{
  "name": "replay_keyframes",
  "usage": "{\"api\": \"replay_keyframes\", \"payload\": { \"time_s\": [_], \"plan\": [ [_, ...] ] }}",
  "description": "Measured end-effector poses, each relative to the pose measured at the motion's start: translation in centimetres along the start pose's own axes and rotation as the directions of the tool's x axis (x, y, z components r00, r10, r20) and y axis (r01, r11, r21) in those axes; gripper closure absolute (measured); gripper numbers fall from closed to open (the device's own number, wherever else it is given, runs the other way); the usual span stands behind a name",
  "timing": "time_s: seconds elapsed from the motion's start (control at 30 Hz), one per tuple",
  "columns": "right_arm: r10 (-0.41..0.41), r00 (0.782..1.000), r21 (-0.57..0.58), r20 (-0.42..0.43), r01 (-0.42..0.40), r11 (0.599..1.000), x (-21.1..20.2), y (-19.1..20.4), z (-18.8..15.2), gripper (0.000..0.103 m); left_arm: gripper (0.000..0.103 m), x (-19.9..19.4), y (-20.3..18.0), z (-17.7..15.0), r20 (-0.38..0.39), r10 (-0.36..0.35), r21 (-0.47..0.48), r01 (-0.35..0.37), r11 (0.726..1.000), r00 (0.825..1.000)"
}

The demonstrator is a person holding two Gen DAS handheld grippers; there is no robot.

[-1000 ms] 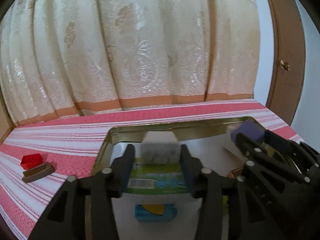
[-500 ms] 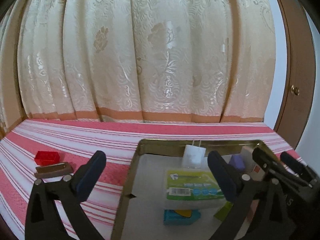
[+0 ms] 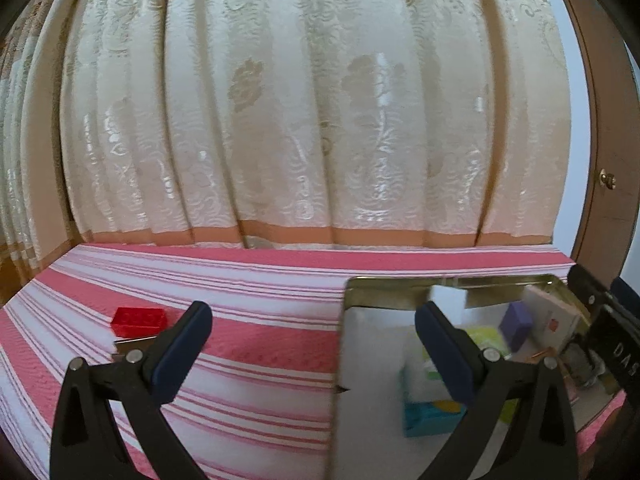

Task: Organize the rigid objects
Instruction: 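Lift both open tools from the tin and move them toward the red brick and brown brush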

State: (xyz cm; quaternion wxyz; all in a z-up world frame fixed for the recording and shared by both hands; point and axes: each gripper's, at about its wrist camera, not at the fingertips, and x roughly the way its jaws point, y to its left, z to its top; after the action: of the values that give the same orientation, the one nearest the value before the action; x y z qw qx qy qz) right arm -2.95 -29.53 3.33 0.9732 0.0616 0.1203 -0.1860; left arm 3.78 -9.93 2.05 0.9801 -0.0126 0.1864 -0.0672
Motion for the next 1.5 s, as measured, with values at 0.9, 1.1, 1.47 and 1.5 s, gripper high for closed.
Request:
{"api": "replay_keyframes", "payload": {
  "time_s": [0.9,1.1,1.47,1.5],
  "plan": [
    [0.070,0.998,-0.036,-0.003,-0.070,0.997,-2.3,10.3,-2.0,0.021,0.001,0.0,10.4,-0.5,-0.023,0.074,-0.046,-0.075,0.996,0.997],
    [0.115,0.993,-0.044,-0.027,-0.116,0.992,-1.9,13.3,-2.4,0.021,0.001,0.5,13.7,-0.5,-0.041,0.094,-0.083,-0.097,0.992,0.995],
    [0.179,0.981,-0.095,-0.071,-0.185,0.978,-1.3,19.0,-3.1,0.020,0.001,1.3,18.0,-0.6,-0.061,0.126,-0.125,-0.133,0.983,0.990],
    [0.182,0.980,-0.098,-0.078,-0.190,0.977,-1.2,19.4,-3.1,0.021,0.001,1.4,18.4,-0.7,-0.064,0.128,-0.128,-0.136,0.983,0.990]
  ]
}}
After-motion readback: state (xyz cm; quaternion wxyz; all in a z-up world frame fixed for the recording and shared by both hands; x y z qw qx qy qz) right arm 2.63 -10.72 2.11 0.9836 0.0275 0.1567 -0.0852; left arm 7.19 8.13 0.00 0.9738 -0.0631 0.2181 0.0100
